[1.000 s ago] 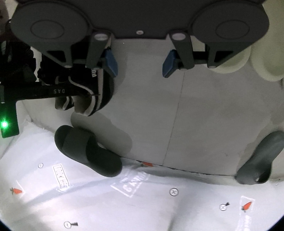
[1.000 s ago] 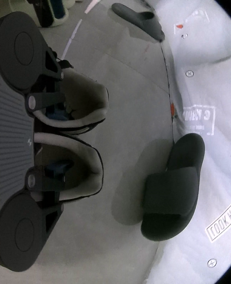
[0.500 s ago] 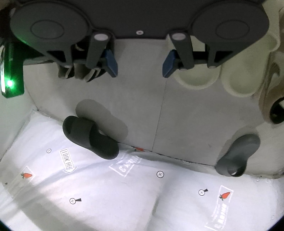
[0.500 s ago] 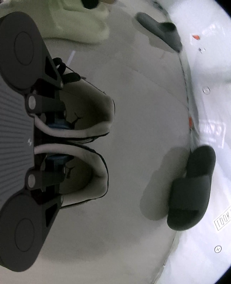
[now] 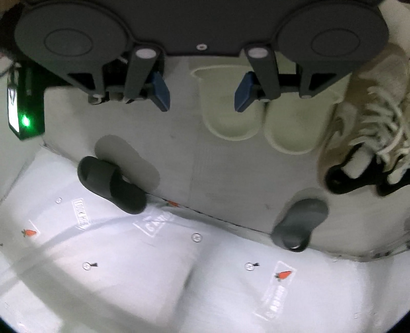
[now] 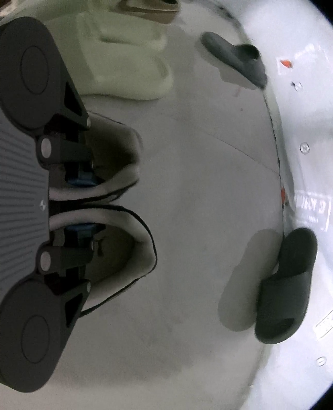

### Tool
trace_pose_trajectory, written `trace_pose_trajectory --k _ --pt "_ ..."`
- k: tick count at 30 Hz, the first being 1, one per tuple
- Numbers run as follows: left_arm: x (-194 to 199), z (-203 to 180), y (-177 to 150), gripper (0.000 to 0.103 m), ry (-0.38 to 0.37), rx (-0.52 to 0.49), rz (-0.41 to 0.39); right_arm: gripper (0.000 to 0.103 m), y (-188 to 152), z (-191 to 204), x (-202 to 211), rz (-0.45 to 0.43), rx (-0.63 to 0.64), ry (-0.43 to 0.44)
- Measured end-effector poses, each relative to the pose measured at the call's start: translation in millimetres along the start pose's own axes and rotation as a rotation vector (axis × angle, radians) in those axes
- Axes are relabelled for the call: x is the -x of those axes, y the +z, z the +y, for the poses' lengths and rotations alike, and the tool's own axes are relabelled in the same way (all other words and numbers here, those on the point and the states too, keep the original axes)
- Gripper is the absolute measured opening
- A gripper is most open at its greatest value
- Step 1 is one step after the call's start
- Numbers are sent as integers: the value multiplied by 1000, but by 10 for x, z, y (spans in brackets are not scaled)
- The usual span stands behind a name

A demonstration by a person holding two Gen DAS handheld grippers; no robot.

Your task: Organize scattered shoes

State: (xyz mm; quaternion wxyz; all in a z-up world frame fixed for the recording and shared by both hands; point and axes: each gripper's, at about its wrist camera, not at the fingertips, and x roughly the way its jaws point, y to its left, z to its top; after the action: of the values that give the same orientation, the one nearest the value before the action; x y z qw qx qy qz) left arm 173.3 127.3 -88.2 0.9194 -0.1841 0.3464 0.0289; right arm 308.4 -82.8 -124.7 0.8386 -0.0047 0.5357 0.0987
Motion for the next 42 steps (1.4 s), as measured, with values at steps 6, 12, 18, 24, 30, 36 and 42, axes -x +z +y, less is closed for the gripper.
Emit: trace_pose_trajectory --k 6,12,18,24,30,36,42 --pt "108 82 4 57 11 -5 -10 30 177 267 -136 -20 15 10" --pt "134 56 35 57 -4 -29 -14 46 307 400 -133 -28 86 55" --pt "133 2 -11 57 -35 -63 2 76 204 16 619 -249 156 168" --pt "155 35 -77 57 -38 -49 14 72 -252 -924 358 -246 82 -166" --pt "171 -16 -139 57 -46 -60 36 52 -730 -1067 120 -169 32 -110" --pt "184 -141 -262 57 -72 -106 71 15 -906 -788 206 -161 132 -92" --pt "233 -168 -348 57 -76 -106 79 3 -961 -722 236 -125 110 -67"
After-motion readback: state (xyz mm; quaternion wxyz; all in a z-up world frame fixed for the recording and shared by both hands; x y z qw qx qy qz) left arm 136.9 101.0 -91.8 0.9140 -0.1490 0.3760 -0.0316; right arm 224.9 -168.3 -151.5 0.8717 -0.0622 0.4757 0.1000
